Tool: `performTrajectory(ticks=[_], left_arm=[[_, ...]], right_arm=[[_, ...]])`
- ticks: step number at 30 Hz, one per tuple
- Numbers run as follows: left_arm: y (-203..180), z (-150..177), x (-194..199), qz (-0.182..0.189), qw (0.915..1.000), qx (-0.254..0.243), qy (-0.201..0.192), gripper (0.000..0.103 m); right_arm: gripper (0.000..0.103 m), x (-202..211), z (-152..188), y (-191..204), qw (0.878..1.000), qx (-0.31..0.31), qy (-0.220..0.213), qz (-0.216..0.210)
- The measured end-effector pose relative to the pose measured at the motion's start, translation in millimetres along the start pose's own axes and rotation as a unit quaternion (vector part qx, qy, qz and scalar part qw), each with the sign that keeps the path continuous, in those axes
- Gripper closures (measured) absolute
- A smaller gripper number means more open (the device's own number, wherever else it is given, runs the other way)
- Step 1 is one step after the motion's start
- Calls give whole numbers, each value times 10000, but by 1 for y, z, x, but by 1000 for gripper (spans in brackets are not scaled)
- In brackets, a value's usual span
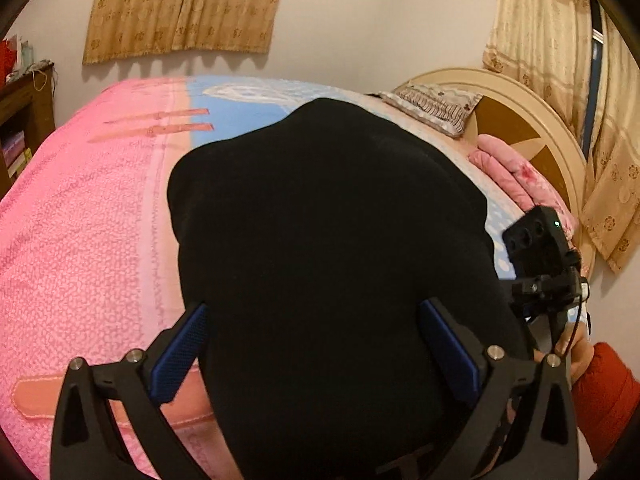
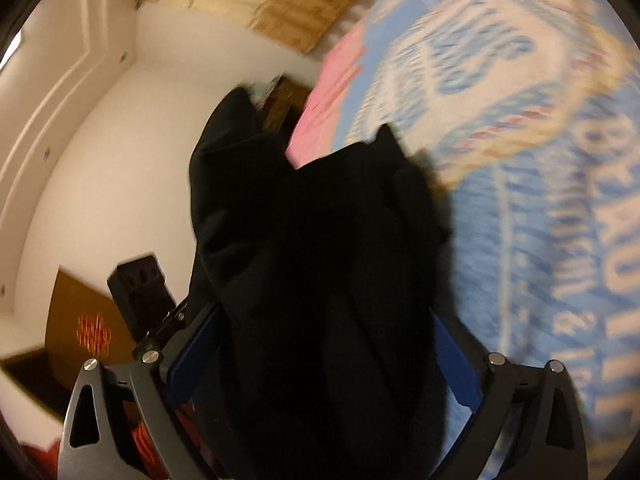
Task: Fold large clothes
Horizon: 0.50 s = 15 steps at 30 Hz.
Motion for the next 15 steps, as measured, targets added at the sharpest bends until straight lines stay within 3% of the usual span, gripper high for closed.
performTrajectory(ticks=[4, 8, 9, 11, 15], left_arm=[[14, 2, -4, 196, 9994, 282, -60, 0], [6, 0, -4, 48, 9997, 181, -153, 0], [5, 0, -2, 15, 9997, 161, -192, 2], [0, 1, 4, -58, 9995, 188, -258, 6], [-15, 1, 25, -178, 9985, 119, -495, 16]], right_arm=[[1, -19, -7, 6, 9994, 243, 144, 200], [2, -19, 1, 11, 9987, 339, -95, 367], [5, -18, 6, 14, 9986, 331, -163, 382], [23, -11, 15, 21, 9991, 198, -291, 248], [29, 5, 41, 43, 9981, 270, -539, 103]])
Point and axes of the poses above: each gripper's, at about its wrist camera, not at the fingertips, and x roughly against the way its jaws point, y to its left, z to its underside, the point moved 4 cm from there along -x, roughly the way its jaws point, and after that the axes turned 14 degrees about -x, right-handed, at the moved point
